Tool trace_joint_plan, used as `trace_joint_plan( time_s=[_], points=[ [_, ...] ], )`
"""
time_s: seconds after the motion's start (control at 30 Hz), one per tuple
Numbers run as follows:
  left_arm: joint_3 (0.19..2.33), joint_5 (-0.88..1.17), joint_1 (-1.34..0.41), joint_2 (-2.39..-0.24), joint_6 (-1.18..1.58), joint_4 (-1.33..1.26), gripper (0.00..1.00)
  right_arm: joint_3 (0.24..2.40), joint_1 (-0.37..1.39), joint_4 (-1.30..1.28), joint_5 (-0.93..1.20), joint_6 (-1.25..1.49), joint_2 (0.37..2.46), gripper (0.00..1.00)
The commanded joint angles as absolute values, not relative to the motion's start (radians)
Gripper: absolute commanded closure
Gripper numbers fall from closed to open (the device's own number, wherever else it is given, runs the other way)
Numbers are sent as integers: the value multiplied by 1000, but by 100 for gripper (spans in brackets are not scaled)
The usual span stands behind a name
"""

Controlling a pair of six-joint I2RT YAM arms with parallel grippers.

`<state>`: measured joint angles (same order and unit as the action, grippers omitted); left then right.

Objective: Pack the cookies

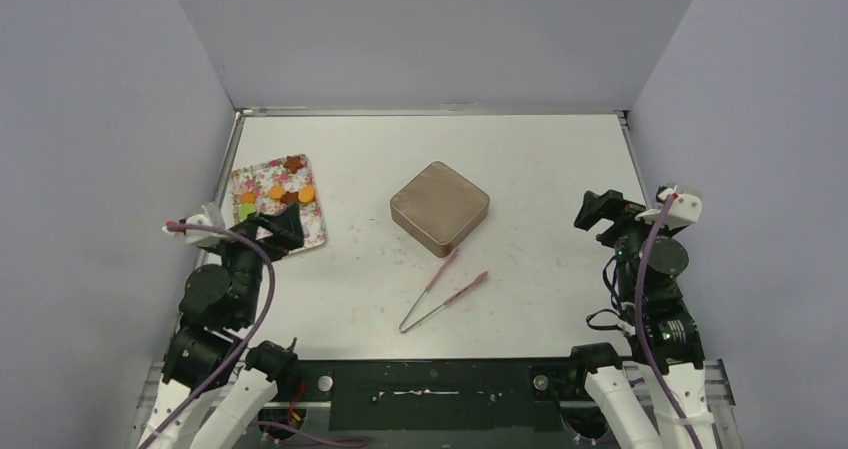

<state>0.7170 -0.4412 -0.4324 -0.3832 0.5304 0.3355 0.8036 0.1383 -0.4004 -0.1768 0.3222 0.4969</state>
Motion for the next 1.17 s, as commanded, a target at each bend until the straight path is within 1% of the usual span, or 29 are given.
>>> trace_joint_plan(
  time_s=[0.0, 0.13, 0.27, 0.4, 0.6, 0.87, 1.13],
  points=[
    [724, -573, -430, -256, 313, 352, 3, 794, 174, -400, -326, 278, 435, 0],
    [609, -626, -427, -160, 231, 240, 3, 801, 243, -414, -446, 241, 425, 0],
    [555, -609, -395, -79, 210, 202, 3, 759, 333, -394, -560, 212, 400, 0],
    [519, -617, -368, -6, 202, 184, 3, 722, 344, -347, -539, 180, 376, 0],
    [508, -646, -367, -5, 204, 156, 3, 733, 327, -341, -497, 187, 397, 0],
    [492, -659, -367, -5, 208, 143, 3, 736, 254, -325, -374, 184, 403, 0],
    [477, -670, -367, -5, 201, 126, 3, 729, 249, -316, -381, 181, 366, 0]
  ],
)
